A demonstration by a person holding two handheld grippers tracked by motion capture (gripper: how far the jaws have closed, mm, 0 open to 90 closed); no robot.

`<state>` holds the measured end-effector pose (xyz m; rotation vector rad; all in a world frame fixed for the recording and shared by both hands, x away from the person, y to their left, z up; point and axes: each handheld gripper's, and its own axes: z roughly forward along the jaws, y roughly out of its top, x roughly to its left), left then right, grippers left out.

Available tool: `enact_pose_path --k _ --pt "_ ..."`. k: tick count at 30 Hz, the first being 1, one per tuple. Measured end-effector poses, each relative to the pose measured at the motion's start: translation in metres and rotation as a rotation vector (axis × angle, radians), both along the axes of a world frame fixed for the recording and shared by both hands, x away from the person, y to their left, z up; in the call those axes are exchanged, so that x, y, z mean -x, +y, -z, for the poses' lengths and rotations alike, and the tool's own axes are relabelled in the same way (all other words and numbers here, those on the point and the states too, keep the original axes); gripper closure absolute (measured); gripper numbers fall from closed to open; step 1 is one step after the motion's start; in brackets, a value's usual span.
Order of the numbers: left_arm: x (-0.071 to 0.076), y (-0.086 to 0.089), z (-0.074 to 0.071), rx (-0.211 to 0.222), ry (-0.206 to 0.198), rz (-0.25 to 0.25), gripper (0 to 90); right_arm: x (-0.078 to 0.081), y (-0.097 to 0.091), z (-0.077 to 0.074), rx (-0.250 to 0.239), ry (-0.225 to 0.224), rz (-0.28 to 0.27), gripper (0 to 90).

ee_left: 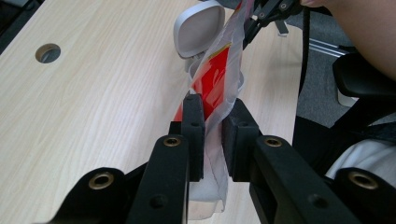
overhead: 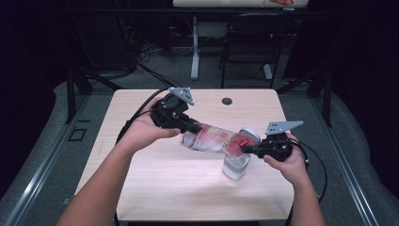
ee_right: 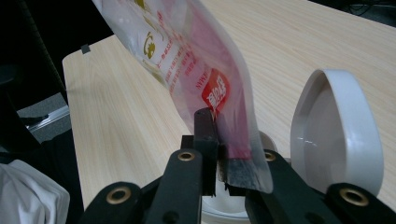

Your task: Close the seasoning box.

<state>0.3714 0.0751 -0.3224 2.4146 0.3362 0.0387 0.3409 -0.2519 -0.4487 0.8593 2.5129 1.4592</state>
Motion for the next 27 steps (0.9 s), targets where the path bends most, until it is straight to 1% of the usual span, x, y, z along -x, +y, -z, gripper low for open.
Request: enact_pose_path --k 2,10,19,27 --pt "0.0002 -0.0008 -0.0002 0.0 -0.004 0.0 80.6 -0.0003 -0.0006 0.001 -0.009 0.002 0.0 86.0" --pt "0.0002 -0.0033 -0.0017 -0.006 -0.007 0.005 80.6 -0.0005 -0.0014 0.0015 0.0 0.002 0.003 85.9" --pt "0.0001 -0.0046 -0.002 -0.002 -0.007 0.008 80.3 -0.0004 -0.001 0.0015 0.011 -0.002 0.006 85.1" --pt "0.0003 -0.0056 -0.0023 0.0 -0.003 0.008 80.3 -0.0002 -0.0004 0.0019 0.005 -0.001 0.01 85.1"
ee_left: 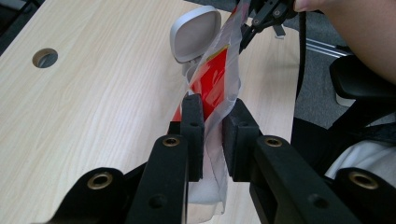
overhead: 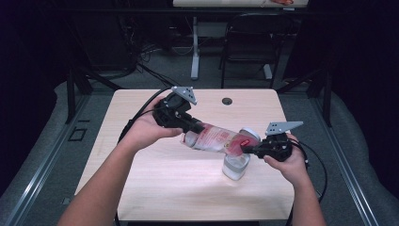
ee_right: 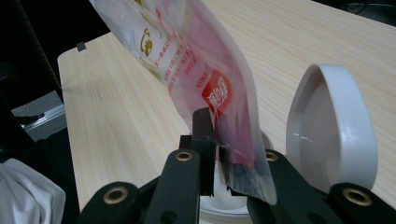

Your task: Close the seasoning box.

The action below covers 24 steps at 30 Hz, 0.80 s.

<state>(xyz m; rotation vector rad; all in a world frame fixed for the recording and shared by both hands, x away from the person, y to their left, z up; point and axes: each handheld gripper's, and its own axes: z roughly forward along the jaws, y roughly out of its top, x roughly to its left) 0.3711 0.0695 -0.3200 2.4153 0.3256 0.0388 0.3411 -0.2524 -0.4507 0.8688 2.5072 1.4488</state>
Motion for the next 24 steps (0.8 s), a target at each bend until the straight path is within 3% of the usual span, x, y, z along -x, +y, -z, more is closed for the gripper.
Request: enact_pose_path --k 24 --pt "-0.0007 -0.0017 -0.0006 0.003 0.002 -0.001 80.2 0.0033 -0.0018 -0.0039 0.012 -0.014 -0.025 85.3"
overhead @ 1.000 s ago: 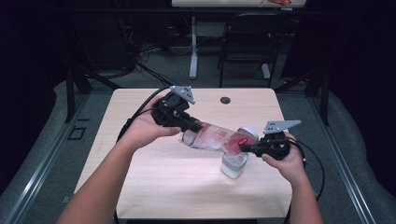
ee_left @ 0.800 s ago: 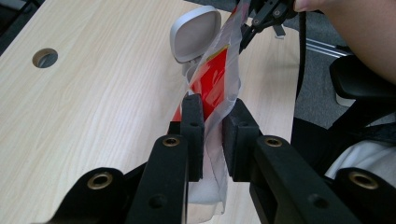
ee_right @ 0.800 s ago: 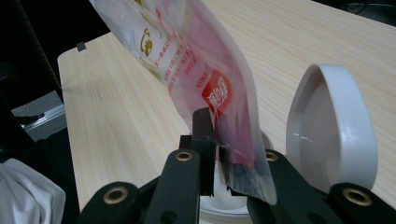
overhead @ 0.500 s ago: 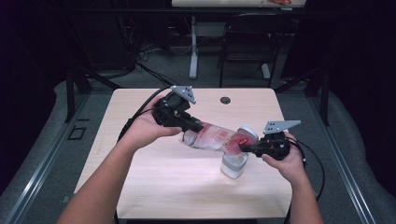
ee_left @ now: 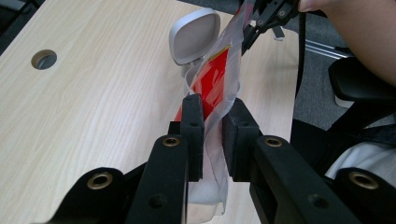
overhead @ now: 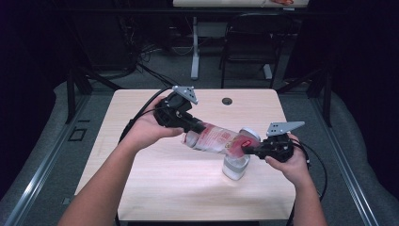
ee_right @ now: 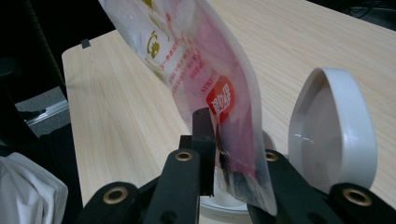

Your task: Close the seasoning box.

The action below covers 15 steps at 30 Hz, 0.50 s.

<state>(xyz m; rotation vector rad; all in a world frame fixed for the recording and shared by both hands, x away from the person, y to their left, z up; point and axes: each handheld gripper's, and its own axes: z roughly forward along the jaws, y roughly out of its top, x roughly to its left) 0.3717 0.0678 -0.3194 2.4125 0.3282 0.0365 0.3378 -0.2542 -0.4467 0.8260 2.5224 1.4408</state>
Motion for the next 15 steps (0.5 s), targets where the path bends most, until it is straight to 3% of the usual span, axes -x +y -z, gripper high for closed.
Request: enact_pose_path --k 15 --pt "-0.0003 0.0002 -0.0008 0.003 -0.001 -0.002 80.2 0.0004 0.0007 -0.0003 -0.009 0.012 -0.012 86.6"
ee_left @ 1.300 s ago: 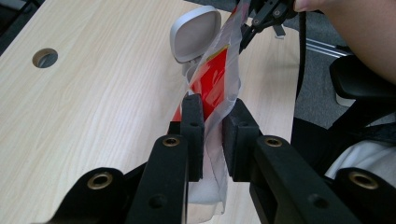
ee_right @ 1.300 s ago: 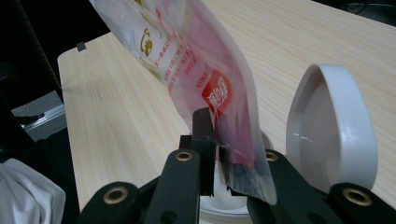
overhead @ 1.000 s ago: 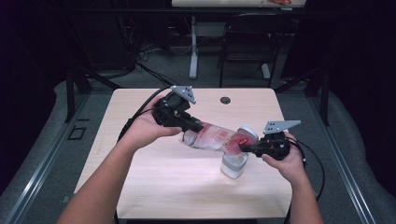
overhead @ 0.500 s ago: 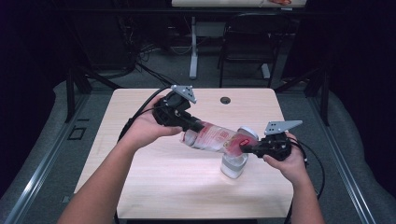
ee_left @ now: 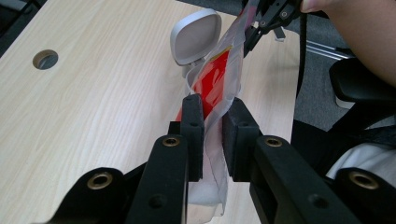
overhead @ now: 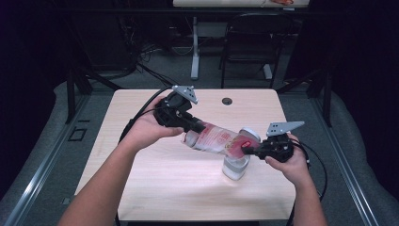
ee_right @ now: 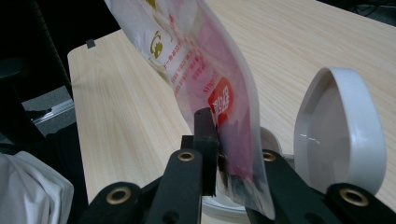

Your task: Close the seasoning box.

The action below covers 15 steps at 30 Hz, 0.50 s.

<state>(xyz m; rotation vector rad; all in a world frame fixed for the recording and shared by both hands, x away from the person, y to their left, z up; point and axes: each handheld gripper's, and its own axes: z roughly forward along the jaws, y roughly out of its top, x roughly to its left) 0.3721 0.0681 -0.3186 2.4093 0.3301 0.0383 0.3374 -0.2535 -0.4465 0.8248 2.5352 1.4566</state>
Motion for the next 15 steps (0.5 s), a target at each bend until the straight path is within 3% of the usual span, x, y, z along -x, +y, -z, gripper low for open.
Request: enact_pose_path --k 15 --pt "0.0002 -0.0024 -0.0004 0.001 -0.004 0.004 80.1 -0.0002 -0.0007 -0.0004 0.001 -0.002 0.002 86.6"
